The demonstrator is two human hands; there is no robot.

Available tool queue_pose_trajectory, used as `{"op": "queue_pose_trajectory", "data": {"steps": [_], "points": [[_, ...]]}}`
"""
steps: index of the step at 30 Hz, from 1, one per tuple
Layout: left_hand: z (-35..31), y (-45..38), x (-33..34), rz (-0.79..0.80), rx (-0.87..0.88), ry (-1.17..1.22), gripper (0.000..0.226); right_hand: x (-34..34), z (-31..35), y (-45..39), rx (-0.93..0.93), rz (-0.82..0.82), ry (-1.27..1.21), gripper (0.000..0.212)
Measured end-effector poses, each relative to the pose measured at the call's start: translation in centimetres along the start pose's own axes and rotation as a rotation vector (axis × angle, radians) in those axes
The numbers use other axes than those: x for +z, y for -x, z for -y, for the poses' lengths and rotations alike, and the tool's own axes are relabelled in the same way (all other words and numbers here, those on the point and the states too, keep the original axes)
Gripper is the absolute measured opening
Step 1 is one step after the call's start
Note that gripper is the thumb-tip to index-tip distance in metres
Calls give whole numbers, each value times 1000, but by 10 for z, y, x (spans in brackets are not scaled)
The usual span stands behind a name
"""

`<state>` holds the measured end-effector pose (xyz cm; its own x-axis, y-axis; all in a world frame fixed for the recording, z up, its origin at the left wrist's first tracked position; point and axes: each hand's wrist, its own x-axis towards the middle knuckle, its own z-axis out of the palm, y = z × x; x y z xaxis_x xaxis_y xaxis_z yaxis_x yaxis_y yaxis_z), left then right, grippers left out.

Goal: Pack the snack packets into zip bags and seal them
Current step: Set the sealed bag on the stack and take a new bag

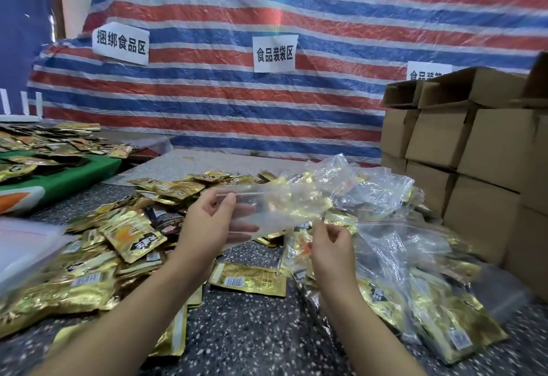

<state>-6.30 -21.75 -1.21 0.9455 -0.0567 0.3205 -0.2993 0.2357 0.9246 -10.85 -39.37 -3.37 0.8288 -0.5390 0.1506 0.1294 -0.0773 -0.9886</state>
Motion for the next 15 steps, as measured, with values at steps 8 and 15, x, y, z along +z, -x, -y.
{"op": "queue_pose_trajectory", "data": {"steps": [8, 15], "points": [[11, 31, 8, 71, 335, -308, 17, 3, 9, 12, 12, 191, -240, 50], [18, 41, 13, 345, 789, -760, 30, -4, 17, 8, 208, 282, -333, 58]]}}
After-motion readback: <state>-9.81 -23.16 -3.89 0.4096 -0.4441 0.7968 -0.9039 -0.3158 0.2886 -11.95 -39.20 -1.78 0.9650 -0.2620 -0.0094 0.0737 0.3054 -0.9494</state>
